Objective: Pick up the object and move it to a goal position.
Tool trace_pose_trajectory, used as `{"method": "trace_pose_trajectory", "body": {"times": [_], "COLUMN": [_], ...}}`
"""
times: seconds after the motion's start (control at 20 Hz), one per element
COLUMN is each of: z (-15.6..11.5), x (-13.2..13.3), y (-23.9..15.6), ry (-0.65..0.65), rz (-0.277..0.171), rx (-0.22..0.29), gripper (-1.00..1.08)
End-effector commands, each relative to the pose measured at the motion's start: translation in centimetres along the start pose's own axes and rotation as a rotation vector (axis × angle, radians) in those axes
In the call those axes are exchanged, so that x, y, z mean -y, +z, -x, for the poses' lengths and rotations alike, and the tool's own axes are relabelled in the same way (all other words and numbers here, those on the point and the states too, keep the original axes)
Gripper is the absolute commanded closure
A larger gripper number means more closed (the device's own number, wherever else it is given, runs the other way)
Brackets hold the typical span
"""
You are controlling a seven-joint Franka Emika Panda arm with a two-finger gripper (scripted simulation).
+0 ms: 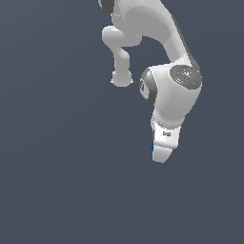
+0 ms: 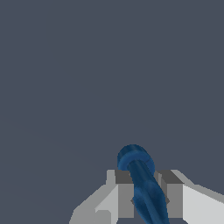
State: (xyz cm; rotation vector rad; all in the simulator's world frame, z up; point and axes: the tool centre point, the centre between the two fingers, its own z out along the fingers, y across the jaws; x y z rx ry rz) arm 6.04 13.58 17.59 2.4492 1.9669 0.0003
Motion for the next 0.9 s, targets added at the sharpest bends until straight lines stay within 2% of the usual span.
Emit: {"method": "trace_pose_trajectory", "body": {"times": [0.0,0.4,0.85], "z": [-2.1,-6.4,-7.4], "x": [0.4,0.8,0.8], "y": [-2.0,-5.9,-6.8], "ry": [0.001,0.002,0.002], "rz": [-0.001,-0.001,-0.001], "rx": [0.0,0.0,0.0], "gripper": [1.08,1.08,1.08]}}
